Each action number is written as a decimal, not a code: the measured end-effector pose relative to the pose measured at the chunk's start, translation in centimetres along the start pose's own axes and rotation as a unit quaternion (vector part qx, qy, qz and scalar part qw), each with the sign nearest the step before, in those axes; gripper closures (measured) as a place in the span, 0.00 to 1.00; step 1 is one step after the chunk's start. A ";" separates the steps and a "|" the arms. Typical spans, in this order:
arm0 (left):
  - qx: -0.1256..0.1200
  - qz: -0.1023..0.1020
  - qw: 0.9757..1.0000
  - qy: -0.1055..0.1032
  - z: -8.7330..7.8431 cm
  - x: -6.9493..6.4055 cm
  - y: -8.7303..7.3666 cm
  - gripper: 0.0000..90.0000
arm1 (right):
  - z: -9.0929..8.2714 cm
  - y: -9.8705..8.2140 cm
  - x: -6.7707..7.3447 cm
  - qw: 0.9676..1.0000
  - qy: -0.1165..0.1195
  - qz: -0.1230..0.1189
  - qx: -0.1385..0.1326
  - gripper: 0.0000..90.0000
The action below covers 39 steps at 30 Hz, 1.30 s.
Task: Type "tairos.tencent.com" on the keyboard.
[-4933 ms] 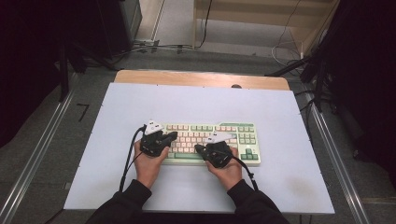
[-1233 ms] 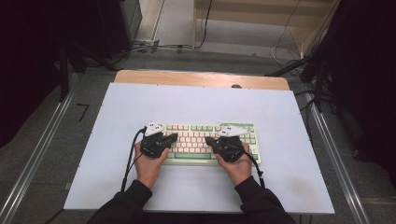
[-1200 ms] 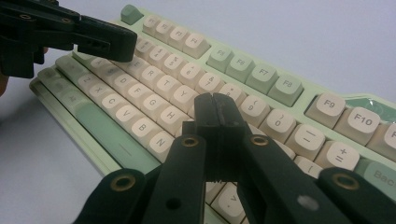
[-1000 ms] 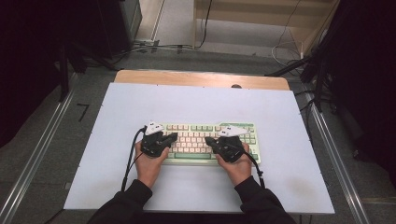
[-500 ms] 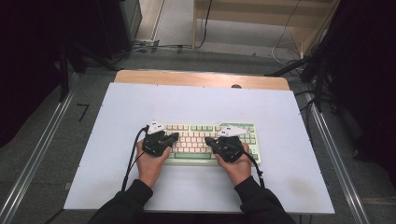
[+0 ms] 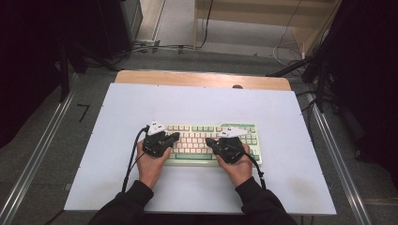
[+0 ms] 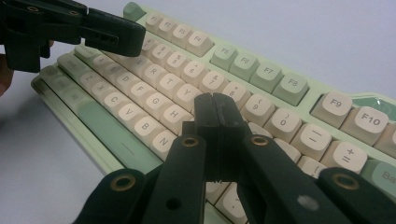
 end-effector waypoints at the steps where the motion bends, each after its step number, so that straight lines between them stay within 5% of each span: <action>1: -0.001 -0.001 1.000 -0.001 0.0 -0.1 0.0 1.00 | 0.0 0.0 0.0 1.000 0.000 0.000 0.000 0.97; 39: -0.005 -0.002 1.000 -0.003 -0.3 -0.2 0.1 1.00 | 1.6 -0.4 2.2 0.999 0.022 -0.022 0.015 0.97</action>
Point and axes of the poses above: each handheld gripper's, and its own axes: z roughly forward along the jaws, y roughly out of its top, x roughly to its left, the point moved 7 cm from there along z, roughly forward along the jaws, and after that the axes turned 11 degrees about -z, right-handed, at the moved point
